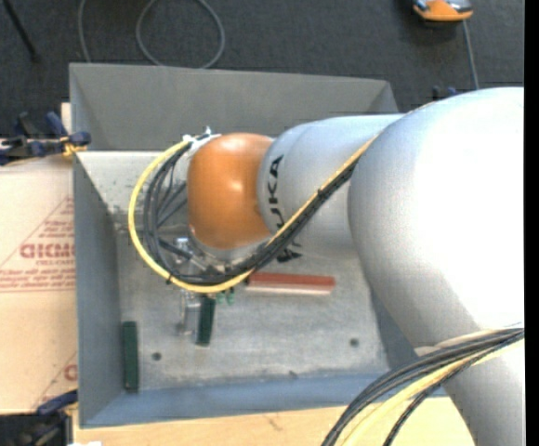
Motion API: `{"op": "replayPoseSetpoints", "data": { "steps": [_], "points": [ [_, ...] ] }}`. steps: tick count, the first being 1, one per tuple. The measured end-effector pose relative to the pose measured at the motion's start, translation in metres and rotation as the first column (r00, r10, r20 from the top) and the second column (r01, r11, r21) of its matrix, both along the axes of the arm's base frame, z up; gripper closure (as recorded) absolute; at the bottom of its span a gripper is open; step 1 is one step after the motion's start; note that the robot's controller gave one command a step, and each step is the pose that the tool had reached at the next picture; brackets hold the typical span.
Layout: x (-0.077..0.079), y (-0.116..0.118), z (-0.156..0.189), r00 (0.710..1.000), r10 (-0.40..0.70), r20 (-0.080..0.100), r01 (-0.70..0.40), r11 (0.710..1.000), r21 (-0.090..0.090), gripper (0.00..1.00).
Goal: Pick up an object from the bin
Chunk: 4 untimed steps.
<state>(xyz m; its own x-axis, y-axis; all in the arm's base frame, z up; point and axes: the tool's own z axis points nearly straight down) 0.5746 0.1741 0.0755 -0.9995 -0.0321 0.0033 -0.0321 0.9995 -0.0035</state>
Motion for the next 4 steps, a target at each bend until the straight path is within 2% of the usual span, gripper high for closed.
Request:
{"op": "replayPoseSetpoints", "data": {
  "steps": [1, 2, 3, 4],
  "points": [
    [-0.041, -0.042, -0.006, 1.000, 0.003, 0.001, -0.003, 1.000, 0.003, 0.00],
    [0.056, -0.094, 0.046, 1.000, -0.015, 0.018, 0.015, 1.000, 0.002, 0.00],
    [0.076, -0.119, -0.007, 0.999, -0.036, 0.003, 0.036, 0.999, 0.005, 0.00],
    [0.077, -0.118, -0.004, 0.999, -0.038, 0.008, 0.038, 0.999, 0.005, 1.00]
  ]
}}
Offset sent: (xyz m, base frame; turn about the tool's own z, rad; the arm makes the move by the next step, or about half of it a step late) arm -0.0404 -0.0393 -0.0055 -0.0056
